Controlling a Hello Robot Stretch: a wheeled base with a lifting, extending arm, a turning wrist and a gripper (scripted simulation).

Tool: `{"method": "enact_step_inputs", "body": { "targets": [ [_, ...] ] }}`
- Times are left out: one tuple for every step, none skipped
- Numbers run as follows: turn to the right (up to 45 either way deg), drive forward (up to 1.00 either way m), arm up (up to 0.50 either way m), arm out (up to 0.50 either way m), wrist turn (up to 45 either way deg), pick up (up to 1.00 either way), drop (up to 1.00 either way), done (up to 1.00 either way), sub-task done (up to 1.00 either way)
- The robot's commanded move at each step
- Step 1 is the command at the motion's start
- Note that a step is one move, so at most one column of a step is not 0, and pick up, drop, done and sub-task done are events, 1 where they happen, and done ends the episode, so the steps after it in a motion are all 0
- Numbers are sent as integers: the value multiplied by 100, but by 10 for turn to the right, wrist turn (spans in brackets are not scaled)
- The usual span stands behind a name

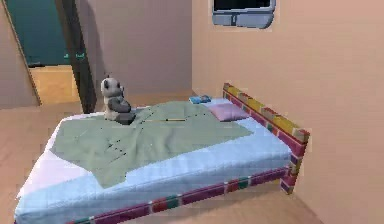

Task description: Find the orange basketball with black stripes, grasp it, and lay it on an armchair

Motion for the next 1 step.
{"method": "enact_step_inputs", "body": {
  "targets": [
    [-360,0,0,0,0,0,0,0,0]
  ]
}}
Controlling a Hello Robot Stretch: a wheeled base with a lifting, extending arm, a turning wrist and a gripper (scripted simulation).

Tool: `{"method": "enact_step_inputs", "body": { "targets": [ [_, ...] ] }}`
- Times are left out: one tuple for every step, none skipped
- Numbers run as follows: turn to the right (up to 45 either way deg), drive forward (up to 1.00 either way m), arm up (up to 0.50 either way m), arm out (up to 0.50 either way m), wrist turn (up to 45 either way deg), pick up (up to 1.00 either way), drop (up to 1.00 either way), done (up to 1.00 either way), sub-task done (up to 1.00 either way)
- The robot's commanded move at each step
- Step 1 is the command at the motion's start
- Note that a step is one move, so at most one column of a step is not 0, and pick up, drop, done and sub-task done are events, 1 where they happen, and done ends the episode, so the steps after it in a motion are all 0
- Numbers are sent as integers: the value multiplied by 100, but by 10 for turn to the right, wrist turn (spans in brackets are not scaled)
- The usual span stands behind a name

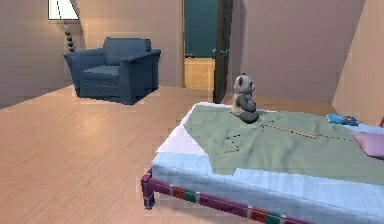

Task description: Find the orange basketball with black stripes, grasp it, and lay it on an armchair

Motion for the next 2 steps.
{"method": "enact_step_inputs", "body": {
  "targets": [
    [0,0,20,0,0,0,0,0,0],
    [0,0,0,44,0,0,0,0,0]
  ]
}}
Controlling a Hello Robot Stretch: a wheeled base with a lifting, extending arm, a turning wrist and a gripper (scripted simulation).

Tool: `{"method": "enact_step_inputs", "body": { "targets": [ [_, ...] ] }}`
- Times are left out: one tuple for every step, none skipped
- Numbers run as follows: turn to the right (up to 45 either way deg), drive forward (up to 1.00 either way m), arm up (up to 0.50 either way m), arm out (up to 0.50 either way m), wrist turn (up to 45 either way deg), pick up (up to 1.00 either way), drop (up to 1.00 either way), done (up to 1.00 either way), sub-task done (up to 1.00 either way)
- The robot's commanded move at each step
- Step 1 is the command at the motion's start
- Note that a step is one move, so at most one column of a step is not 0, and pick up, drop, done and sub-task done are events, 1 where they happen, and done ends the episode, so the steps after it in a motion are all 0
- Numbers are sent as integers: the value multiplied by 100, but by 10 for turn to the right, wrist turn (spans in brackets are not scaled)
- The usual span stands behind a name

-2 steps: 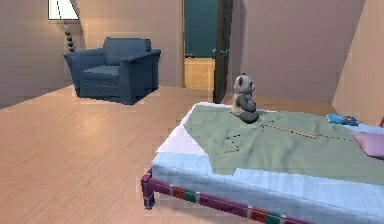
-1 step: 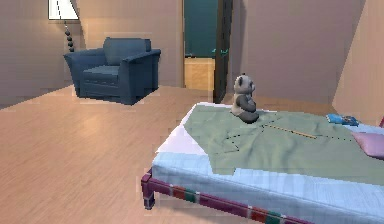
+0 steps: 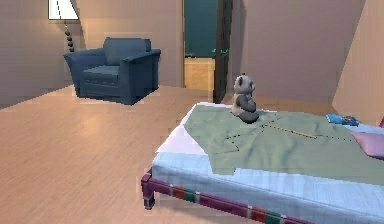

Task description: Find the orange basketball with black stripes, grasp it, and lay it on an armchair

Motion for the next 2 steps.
{"method": "enact_step_inputs", "body": {
  "targets": [
    [0,0,0,0,450,0,0,0,0],
    [0,0,0,0,450,0,0,0,0]
  ]
}}
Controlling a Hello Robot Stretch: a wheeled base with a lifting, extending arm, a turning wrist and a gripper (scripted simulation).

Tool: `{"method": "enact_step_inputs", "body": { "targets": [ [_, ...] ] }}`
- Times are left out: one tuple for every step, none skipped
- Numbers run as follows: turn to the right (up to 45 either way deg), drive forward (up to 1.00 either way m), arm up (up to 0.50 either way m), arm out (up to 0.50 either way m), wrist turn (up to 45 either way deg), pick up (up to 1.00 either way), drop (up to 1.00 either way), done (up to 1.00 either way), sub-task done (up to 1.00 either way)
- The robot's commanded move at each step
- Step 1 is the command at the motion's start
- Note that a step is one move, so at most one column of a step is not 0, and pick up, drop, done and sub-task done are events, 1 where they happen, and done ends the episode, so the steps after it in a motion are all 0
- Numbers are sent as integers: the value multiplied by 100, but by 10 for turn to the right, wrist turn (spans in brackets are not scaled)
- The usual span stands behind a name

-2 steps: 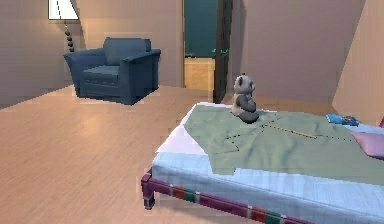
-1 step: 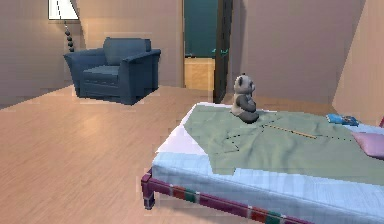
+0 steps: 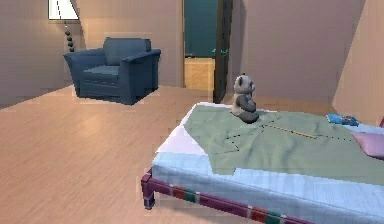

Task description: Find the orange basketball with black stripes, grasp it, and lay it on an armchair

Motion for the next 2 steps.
{"method": "enact_step_inputs", "body": {
  "targets": [
    [0,0,0,0,450,0,0,0,0],
    [0,0,0,0,210,0,0,0,0]
  ]
}}
